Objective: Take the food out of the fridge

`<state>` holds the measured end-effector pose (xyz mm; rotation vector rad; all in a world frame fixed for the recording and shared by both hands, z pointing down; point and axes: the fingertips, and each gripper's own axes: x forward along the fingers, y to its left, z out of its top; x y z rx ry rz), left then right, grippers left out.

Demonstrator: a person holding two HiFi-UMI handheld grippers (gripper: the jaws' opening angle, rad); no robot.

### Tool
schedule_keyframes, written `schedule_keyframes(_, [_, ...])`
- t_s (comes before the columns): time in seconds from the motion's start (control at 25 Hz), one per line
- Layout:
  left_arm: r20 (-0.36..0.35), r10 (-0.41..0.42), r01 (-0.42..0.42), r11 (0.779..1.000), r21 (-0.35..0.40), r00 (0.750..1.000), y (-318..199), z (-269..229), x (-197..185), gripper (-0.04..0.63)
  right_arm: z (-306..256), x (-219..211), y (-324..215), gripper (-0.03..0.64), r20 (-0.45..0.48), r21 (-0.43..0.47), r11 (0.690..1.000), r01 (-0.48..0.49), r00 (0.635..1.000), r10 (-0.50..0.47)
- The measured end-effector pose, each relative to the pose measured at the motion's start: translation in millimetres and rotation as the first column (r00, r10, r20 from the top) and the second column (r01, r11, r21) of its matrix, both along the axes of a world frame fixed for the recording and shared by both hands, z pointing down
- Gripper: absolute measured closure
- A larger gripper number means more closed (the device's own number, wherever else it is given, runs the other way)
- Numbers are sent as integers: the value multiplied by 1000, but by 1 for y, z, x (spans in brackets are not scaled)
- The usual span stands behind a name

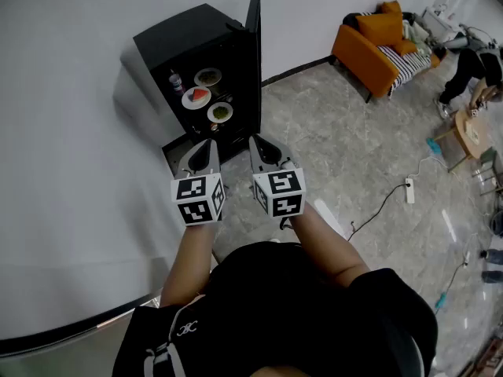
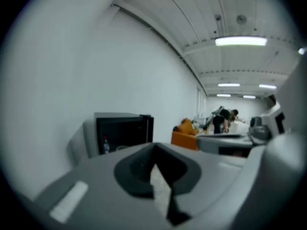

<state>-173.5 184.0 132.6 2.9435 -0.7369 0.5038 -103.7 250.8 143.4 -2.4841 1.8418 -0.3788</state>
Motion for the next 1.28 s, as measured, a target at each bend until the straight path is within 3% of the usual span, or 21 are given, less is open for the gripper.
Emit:
schedule_keyframes(0.52, [-4,-40,40,999,-28,999,18,14,40,597,14,39,15,618,24,20,999,39,999,-39])
schedule_keyframes(0.76, [0,-66,65,994,-84,998,25,30,50,597,27,53,22,618,52,8,998,58,997,-58])
schedule_keyframes(1.28, [-21,-113,108,983,-150,993,-60,75,88,597,63,86,-53,618,16,-26,994,104,995,-103])
